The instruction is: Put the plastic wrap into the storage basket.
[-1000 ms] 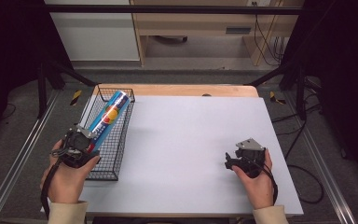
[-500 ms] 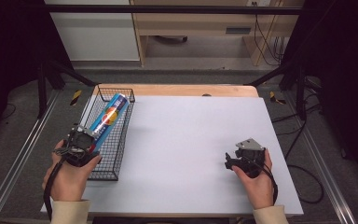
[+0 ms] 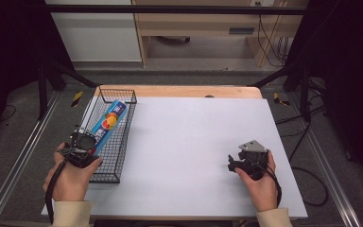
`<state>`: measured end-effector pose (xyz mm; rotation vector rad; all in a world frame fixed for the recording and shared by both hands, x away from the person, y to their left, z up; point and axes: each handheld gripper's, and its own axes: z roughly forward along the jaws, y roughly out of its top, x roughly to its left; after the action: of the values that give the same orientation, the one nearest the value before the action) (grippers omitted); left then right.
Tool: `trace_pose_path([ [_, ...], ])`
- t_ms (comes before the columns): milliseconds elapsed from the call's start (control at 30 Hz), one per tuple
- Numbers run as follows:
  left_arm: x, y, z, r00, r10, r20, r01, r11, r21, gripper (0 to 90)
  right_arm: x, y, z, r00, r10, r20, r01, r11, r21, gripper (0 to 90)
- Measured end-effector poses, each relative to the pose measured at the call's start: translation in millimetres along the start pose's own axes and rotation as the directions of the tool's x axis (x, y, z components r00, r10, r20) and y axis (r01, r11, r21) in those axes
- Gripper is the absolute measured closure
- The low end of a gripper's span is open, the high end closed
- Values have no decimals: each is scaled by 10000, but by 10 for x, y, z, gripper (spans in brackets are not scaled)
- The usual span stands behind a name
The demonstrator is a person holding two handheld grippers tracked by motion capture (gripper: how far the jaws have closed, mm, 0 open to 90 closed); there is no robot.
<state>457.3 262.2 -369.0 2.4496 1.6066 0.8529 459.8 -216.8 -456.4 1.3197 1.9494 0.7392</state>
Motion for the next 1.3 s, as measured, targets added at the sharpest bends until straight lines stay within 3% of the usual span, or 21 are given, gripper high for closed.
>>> trace_pose_path([
  [533, 9, 78, 17, 9995, 311, 66, -315, 9961, 827, 317, -2, 0, 1, 10000, 74, -51, -74, 10000, 10, 105],
  [800, 44, 131, 51, 9982, 554, 208, -579, 9874, 1475, 317, -1, 1, 3, 9999, 54, -106, -55, 10000, -9, 107],
  [1133, 9, 169, 158, 9972, 644, 389, -704, 9813, 1789, 317, -12, 4, 7, 9994, 322, -86, -322, 9995, 52, 110],
  [1200, 16, 170, 159, 9968, 669, 433, -737, 9801, 1841, 317, -17, 0, 12, 10000, 52, -82, -52, 10000, 3, 109],
  [1300, 21, 170, 175, 9963, 686, 521, -774, 9785, 1910, 317, -11, 6, 15, 9999, 31, -104, -31, 10000, 12, 109],
])
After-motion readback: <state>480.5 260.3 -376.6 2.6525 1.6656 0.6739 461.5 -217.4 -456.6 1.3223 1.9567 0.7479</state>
